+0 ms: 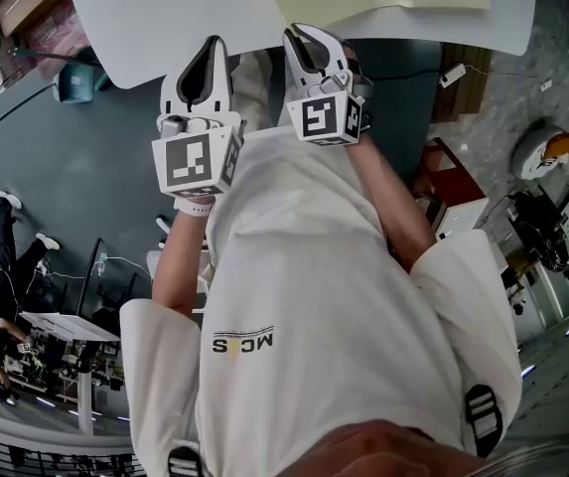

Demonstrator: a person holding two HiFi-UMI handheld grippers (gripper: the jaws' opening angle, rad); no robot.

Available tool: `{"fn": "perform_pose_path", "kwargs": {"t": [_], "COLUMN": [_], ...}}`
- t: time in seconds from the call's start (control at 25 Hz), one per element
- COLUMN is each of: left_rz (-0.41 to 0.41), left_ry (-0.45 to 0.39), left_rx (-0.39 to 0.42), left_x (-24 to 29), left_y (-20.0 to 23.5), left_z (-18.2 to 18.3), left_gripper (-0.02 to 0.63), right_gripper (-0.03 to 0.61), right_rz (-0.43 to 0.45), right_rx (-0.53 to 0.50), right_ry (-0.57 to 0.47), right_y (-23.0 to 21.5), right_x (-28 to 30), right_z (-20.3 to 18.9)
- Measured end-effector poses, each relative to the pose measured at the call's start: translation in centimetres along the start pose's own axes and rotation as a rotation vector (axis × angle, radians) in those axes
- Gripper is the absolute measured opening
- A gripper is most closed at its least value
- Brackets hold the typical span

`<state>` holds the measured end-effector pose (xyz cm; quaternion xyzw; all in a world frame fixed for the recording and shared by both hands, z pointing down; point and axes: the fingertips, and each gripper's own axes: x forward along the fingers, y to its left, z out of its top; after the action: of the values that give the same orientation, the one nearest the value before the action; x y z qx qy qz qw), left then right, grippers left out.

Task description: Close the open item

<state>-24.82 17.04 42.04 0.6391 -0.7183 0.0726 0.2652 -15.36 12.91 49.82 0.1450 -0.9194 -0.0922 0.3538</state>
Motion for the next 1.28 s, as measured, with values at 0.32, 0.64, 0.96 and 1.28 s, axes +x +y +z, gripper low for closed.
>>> {"fn": "perform_pose_path", "kwargs": {"t": [0.32, 0.64, 0.96, 1.28], "left_rz": [-0.013, -0.036, -0.07, -0.095], "left_ry": [-0.018, -0.029, -0.04, -0.048], "left_rx": [0.011, 0.039, 0.065, 0.088], "left_x": [0.2, 1.7, 3.9, 6.6], "left_y": [-0.9, -2.8, -6.1, -9.3], "left_z": [1.0, 2.5, 4.3, 6.2], "left_gripper": [0.026, 0.026, 0.026, 0.026], "right_gripper": [0.02, 0.018, 0.017, 0.017], "right_rz": [-0.049, -0.07, -0.098, -0.145], "right_rx": [0.04, 0.14, 0.224, 0.345], "right_ry": [-0.058, -0.146, -0.219, -0.291], "right_y": [-2.8, -6.4, -10.2, -15.3], "right_x": [-2.0, -4.4, -7.0, -9.3], "right_z": [1.5, 3.4, 4.0, 3.7]}}
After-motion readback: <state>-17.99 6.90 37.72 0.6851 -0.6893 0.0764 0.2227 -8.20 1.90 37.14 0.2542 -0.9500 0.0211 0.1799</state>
